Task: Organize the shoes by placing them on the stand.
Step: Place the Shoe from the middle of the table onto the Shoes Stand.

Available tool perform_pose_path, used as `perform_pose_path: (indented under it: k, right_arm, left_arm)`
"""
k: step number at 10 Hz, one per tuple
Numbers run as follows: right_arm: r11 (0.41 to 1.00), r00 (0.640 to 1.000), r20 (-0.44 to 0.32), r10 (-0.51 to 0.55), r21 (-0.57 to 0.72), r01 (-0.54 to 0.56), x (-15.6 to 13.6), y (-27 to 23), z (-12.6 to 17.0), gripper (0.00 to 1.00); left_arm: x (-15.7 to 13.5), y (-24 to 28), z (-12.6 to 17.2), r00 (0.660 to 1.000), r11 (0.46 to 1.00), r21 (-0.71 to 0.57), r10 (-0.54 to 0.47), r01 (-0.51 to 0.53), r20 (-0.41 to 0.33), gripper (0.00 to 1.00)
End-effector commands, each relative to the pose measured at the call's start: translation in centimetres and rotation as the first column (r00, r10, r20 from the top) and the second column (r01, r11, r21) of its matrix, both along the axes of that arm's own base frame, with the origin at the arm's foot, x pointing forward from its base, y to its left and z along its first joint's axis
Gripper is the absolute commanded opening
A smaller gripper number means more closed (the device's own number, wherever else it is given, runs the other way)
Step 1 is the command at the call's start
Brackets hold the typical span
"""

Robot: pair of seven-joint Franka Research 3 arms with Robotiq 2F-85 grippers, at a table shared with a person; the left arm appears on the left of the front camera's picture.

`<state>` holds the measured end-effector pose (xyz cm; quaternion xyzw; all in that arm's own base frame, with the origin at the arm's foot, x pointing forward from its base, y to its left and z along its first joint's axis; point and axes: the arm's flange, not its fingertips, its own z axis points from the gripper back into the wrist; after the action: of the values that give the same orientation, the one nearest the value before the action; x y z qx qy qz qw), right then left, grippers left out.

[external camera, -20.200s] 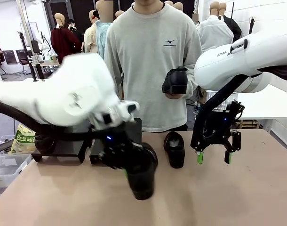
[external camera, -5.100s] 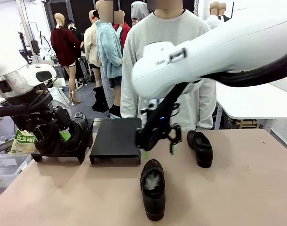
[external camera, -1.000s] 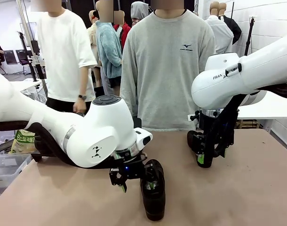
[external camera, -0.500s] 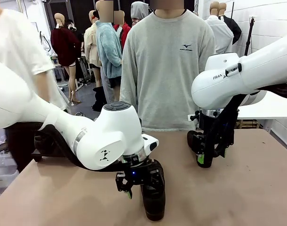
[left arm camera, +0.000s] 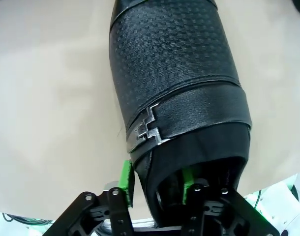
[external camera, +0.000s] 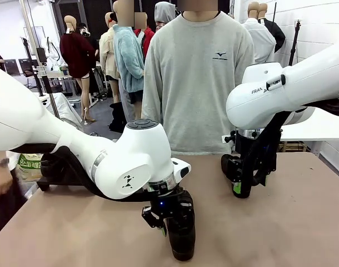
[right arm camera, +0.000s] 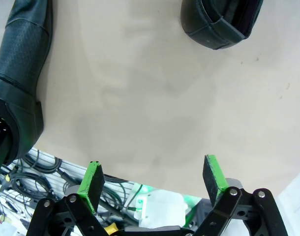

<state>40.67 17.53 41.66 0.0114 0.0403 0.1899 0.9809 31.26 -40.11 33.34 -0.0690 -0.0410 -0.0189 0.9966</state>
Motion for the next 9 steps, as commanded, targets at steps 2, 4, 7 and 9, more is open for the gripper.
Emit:
perform_pose_path:
  k: [2, 4, 7, 9]
  right_arm:
    - [1.0, 1.0, -0.005, 0.009, -0.014, -0.01, 0.3, 0.0, 0.2, 1.0]
    - [1.0, 1.0, -0.005, 0.009, -0.014, -0.01, 0.3, 0.0, 0.2, 1.0]
    - [1.0, 1.0, -0.005, 0.009, -0.014, -0.01, 0.3, 0.0, 0.2, 1.0]
    - [1.0, 1.0, -0.005, 0.009, -0.014, -0.01, 0.3, 0.0, 0.2, 1.0]
  left_arm:
    - [0.0, -0.3, 0.5, 0.999, 0.999, 0.027, 0.034, -0.033, -0.02, 0.0]
    - [-0.2, 0.0, 0.8, 0.999, 0.999, 0.028, 0.03, -0.03, -0.028, 0.0]
    - [-0.8, 0.2, 2.2, 0.998, 1.0, 0.008, 0.011, -0.01, -0.066, 0.0]
    - [-1.4, 2.7, 7.5, 1.0, 0.993, -0.116, 0.008, -0.011, -0.026, 0.0]
